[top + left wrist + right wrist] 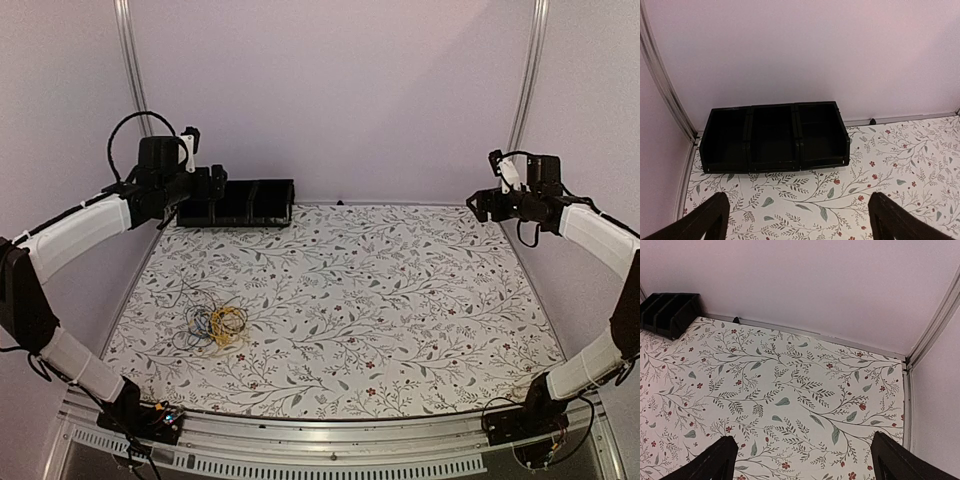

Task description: Untangle the cables

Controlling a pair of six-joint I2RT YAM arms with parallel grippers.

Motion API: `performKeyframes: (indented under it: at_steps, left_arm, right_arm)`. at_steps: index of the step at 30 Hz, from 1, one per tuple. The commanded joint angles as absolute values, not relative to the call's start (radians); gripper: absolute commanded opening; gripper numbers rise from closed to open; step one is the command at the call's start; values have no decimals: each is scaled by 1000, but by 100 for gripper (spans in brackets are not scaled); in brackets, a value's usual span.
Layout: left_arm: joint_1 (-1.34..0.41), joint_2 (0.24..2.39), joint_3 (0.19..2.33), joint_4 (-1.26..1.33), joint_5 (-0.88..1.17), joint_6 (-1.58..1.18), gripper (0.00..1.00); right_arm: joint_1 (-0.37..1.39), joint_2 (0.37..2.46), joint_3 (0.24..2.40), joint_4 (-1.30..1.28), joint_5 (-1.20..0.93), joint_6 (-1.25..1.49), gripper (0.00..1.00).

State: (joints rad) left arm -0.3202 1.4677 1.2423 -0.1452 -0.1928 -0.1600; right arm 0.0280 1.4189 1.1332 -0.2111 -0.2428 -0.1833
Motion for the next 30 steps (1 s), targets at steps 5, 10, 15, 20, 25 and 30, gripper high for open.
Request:
performKeyframes:
  at_steps: [5, 10, 15, 20, 25, 30]
  left_arm:
    - [-338, 1411, 1182, -22, -196, -156, 98]
    - [-332, 1472, 1245, -254, -172, -190, 81]
    - [-334, 1474, 1190, -419, -102, -323, 74]
    - [-338, 1486, 1127, -612, -5, -447, 67]
    - [-331, 1469, 1057, -723, -80, -563, 62]
    - [-259, 1467, 993, -714, -79, -719, 58]
  right_arm:
    - [38, 1429, 1120, -141, -285, -226, 98]
    - [40, 1454, 1126, -200, -489, -300, 99]
    - [107, 1454, 1104, -282, -608, -443, 92]
    - [221, 1438, 1051, -372, -667, -600, 82]
    - [320, 1465, 1062, -438, -708, -683, 78]
    - [383, 1497, 1079, -443, -719, -683, 77]
